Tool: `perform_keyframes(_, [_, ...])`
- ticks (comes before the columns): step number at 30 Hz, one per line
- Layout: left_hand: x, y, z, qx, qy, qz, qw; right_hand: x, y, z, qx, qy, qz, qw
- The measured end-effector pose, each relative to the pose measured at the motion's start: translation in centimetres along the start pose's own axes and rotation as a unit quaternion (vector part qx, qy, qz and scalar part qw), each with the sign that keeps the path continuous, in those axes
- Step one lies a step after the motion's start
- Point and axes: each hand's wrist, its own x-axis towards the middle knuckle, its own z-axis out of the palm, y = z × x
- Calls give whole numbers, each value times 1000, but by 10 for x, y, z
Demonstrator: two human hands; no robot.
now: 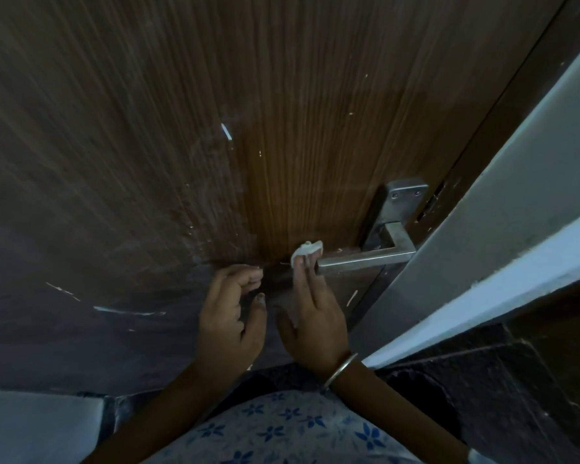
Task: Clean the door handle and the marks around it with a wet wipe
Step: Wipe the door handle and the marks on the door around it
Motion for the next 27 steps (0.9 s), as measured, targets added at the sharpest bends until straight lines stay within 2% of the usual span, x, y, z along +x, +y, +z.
perform_keyframes(4, [-2, -2, -2, -6, -18, -8, 1000, 1, -5, 4, -50, -28, -78, 995])
perform_keyframes(9, [-1, -5, -2, -12, -14, -6, 1000, 0, 7, 2, -85, -23, -95, 992])
perform_keyframes(12, [-1, -7, -1, -24, -8, -1, 1000, -4, 22, -2, -109, -10, -60, 992])
perform_keyframes(18, [-1, -11, -1, -38, -9, -1, 999, -17, 44, -2, -99, 46, 83, 991])
perform_keyframes(24, [-2, -13, -2, -19, -13, -3, 1000, -13, 33, 10, -41, 61, 95, 993])
perform_keyframes(27, [-1, -12, -3, -8, -12, -12, 1000, -12, 22, 15, -40, -12, 6, 999])
